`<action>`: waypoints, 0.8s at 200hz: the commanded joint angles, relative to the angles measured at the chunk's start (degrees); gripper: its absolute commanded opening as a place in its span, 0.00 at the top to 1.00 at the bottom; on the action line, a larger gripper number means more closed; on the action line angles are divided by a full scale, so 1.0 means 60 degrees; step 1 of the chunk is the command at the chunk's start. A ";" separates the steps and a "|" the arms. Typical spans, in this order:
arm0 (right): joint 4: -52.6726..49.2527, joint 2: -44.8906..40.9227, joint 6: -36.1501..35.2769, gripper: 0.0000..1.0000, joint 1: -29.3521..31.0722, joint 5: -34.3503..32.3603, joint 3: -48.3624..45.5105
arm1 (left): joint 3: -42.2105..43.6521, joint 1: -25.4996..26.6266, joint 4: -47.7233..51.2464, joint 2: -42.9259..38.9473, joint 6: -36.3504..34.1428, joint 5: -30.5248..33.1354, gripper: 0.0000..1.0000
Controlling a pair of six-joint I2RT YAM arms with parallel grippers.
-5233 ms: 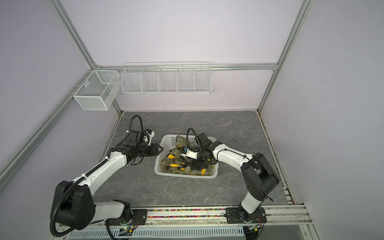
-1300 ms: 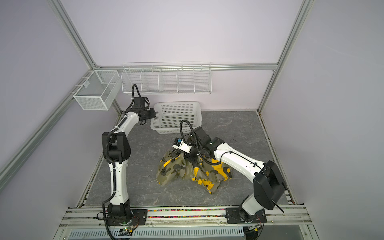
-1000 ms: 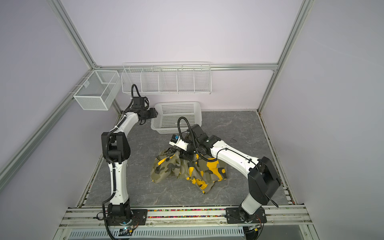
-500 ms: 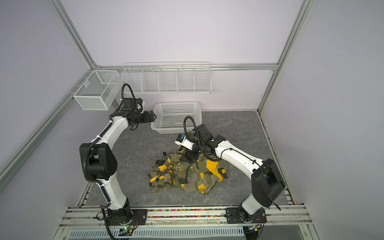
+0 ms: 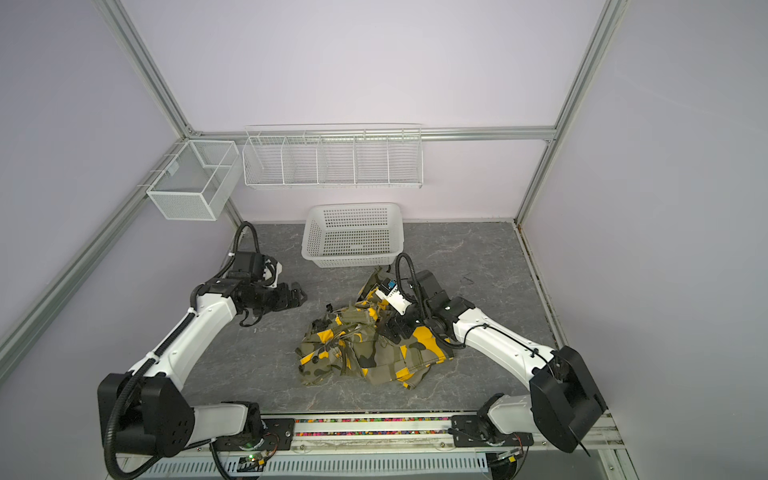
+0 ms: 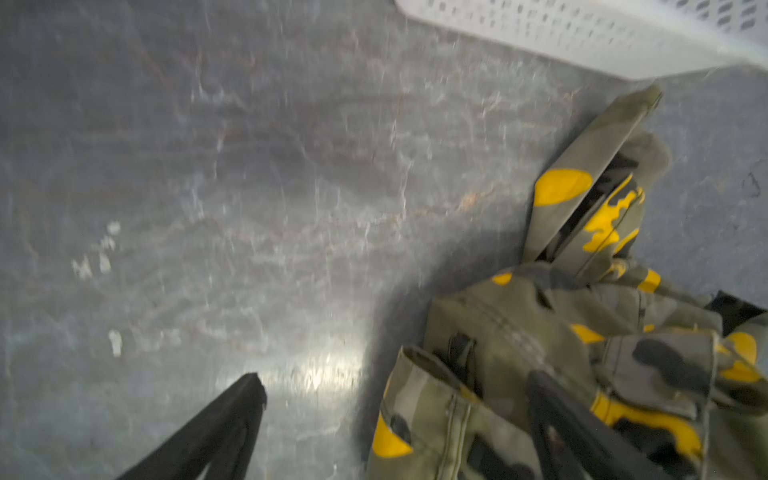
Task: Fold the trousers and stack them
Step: 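Grasp the trousers waistband with the left gripper beside the right gripper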
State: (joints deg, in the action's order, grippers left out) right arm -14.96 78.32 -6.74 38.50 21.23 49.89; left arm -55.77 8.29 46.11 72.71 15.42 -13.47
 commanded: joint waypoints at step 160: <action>0.4110 0.3222 0.1735 0.89 0.0058 -0.0118 0.1546 | 0.5127 0.0910 -0.2753 -0.2391 0.4816 -0.2210 0.20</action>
State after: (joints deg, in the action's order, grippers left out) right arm 8.40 98.26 3.03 39.83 19.64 59.33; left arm -28.10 13.32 38.22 55.44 41.87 -21.61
